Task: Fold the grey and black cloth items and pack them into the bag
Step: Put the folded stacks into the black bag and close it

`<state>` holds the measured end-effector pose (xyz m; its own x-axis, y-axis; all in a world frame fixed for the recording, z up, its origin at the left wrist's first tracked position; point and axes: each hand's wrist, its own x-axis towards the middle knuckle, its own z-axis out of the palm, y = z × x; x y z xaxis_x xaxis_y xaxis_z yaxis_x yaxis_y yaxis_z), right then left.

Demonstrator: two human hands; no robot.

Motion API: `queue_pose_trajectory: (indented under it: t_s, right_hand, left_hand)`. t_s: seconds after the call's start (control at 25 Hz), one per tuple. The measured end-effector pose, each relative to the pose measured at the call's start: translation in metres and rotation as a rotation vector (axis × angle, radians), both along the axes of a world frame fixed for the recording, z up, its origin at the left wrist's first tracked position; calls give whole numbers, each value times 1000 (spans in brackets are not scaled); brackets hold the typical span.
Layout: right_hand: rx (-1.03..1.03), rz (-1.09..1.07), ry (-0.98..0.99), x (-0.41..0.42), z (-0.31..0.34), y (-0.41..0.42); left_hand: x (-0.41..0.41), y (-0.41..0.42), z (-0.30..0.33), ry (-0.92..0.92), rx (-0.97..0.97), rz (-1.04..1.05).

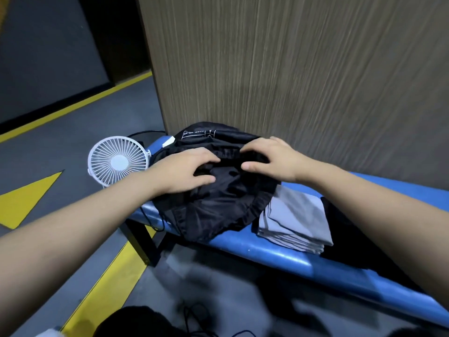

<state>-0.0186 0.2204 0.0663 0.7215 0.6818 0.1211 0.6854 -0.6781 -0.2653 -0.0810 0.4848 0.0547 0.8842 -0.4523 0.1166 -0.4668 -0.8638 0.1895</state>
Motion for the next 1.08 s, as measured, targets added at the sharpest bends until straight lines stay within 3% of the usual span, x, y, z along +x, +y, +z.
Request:
queue_pose_trajectory:
  t_s: [0.08, 0.2, 0.52, 0.68, 0.84, 0.96, 1.04, 1.08]
  right_hand:
    - [58, 0, -31, -5, 11, -27]
    - [-92, -45, -41, -26, 11, -69]
    - [-469, -93, 179, -76, -24, -105]
    - [-617, -96, 158, -82, -42, -82]
    - [-635, -144, 123, -86, -56, -61]
    - [-674, -149, 25, -98, -63, -54]
    - [-668, -145, -29, -107, -67, -53]
    - [-660, -147, -50, -112, -69, -53]
  left_hand:
    - [-24, -24, 3, -159, -48, -40]
    - [-53, -70, -4, -338, 22, -121]
    - [-85, -137, -52, -370, 148, -220]
    - [-90, -140, -63, -376, 268, -188]
    - [-102, -144, -69, -397, 202, -103]
    - [-131, -148, -76, -408, 11, 32]
    - [-157, -157, -75, -309, -114, 215]
    - [-167, -163, -77, -147, -181, 327]
